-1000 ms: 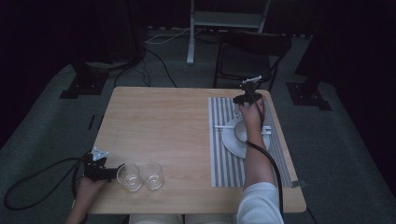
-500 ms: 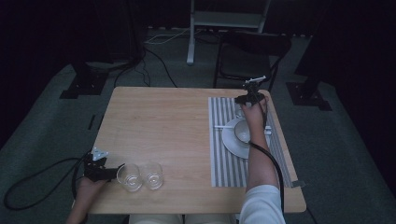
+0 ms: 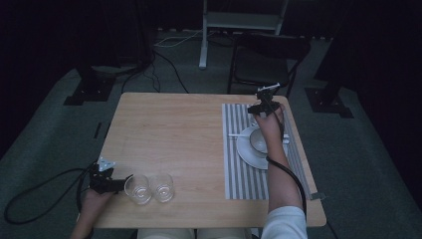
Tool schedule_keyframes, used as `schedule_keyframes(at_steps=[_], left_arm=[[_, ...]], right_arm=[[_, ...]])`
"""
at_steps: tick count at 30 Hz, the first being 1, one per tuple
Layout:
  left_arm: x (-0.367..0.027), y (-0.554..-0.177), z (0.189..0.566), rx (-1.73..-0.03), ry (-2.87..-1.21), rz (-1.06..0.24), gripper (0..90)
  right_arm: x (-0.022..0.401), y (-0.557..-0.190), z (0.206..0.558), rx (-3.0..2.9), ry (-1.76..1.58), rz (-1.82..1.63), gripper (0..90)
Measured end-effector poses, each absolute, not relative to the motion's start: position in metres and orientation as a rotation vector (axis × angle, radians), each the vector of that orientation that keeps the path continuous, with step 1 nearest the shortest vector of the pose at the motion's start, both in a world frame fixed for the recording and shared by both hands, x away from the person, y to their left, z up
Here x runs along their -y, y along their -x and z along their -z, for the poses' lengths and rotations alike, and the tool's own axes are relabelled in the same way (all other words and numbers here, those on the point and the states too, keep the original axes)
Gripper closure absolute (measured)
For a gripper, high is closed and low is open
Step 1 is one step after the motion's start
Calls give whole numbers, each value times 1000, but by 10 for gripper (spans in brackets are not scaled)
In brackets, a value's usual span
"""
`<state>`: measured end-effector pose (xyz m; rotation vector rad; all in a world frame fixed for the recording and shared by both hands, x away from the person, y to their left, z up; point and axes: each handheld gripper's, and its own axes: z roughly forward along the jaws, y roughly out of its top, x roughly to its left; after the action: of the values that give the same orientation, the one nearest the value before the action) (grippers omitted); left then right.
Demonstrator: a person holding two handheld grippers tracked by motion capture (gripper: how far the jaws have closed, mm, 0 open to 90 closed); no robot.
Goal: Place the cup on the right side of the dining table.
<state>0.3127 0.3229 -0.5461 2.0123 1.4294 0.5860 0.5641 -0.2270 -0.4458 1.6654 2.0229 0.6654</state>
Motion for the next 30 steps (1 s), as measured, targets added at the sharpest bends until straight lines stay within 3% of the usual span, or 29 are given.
schedule_keyframes(at_steps=[30], left_arm=[[-323,-313,546,-1430,-2012,-586,31]], right_arm=[[155,-513,454,-2198,-1446,-897,121]])
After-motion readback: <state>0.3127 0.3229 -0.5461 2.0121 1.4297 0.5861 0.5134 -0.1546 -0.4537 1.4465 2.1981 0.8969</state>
